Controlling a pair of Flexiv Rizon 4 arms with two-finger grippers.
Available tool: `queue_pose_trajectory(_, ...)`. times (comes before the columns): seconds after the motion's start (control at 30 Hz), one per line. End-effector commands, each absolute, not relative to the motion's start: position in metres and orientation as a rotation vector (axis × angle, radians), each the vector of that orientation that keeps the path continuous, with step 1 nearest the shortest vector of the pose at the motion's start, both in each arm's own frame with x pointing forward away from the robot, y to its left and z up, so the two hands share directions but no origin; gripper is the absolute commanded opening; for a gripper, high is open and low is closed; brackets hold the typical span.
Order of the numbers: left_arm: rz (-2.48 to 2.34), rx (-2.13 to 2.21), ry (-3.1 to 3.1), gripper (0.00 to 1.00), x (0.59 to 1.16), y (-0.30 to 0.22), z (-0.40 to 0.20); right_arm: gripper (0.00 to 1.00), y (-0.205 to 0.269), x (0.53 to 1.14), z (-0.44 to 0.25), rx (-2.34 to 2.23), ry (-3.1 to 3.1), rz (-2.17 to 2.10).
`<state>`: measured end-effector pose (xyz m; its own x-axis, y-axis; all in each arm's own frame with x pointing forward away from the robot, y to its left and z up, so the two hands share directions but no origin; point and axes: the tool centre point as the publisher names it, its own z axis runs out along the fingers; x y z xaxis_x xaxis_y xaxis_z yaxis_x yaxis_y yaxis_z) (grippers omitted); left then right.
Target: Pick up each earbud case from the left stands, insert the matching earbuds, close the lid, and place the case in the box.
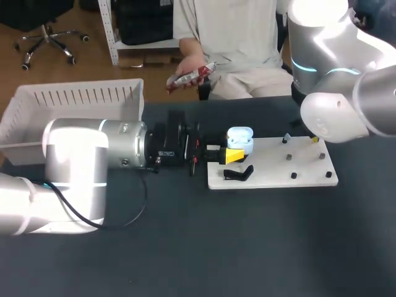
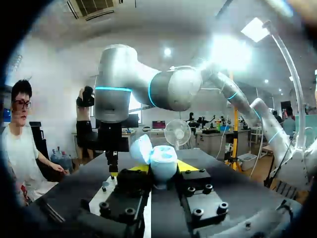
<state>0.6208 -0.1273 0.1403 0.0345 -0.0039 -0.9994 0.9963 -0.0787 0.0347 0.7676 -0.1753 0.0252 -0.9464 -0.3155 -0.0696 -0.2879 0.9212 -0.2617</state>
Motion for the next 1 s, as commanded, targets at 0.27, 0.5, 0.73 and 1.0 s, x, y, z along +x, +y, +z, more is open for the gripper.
queue_pose_trajectory(0.27, -1.237, 1.278, 1.144, 0.00, 0.620, -0.128, 0.140, 0.00, -0.171, 0.761, 0.035, -0.454, 2.966, -0.386)
queue_pose_trajectory(0.5, -1.237, 1.278, 1.144, 0.00, 0.620, -0.128, 0.140, 0.00, -0.157, 0.746, 0.069, -0.440, 2.941, -0.399)
queue_pose_trajectory(0.73, -1.237, 1.278, 1.144, 0.00, 0.620, -0.128, 0.140, 0.00, -0.128, 0.715, 0.126, -0.344, 2.980, -0.389)
queue_pose_trajectory(1.0, -1.237, 1.278, 1.144, 0.00, 0.620, -0.128, 0.140, 0.00, -0.073, 0.683, 0.193, -0.205, 3.017, -0.347)
